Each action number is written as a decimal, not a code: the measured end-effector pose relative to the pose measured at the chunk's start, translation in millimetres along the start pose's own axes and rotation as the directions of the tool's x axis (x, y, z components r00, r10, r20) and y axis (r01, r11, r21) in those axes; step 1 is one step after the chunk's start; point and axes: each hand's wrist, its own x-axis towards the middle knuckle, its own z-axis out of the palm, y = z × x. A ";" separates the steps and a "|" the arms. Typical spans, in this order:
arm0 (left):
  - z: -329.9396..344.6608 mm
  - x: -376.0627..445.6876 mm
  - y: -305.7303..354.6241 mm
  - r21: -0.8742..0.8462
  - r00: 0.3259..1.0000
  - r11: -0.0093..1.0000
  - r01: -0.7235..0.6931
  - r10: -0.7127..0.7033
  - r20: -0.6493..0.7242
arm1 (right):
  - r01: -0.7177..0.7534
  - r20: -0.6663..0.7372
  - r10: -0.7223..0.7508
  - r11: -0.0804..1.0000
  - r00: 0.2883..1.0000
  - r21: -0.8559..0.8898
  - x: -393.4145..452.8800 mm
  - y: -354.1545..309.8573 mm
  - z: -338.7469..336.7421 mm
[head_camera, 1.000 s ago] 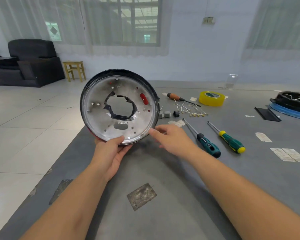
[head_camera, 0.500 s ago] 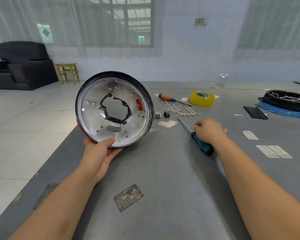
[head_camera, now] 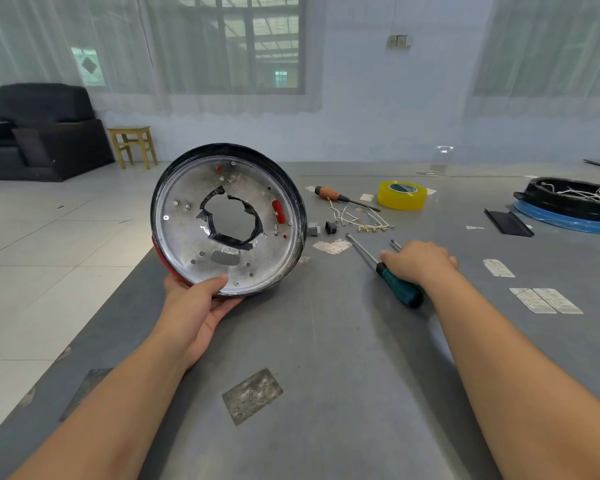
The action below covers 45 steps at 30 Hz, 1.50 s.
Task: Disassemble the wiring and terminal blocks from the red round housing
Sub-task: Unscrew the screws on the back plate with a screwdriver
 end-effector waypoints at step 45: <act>-25.9 38.0 19.9 -0.040 1.000 0.999 -0.029 0.030 0.003 | 0.418 -0.078 -0.672 0.361 0.737 0.833 -112.0 -90.9 70.7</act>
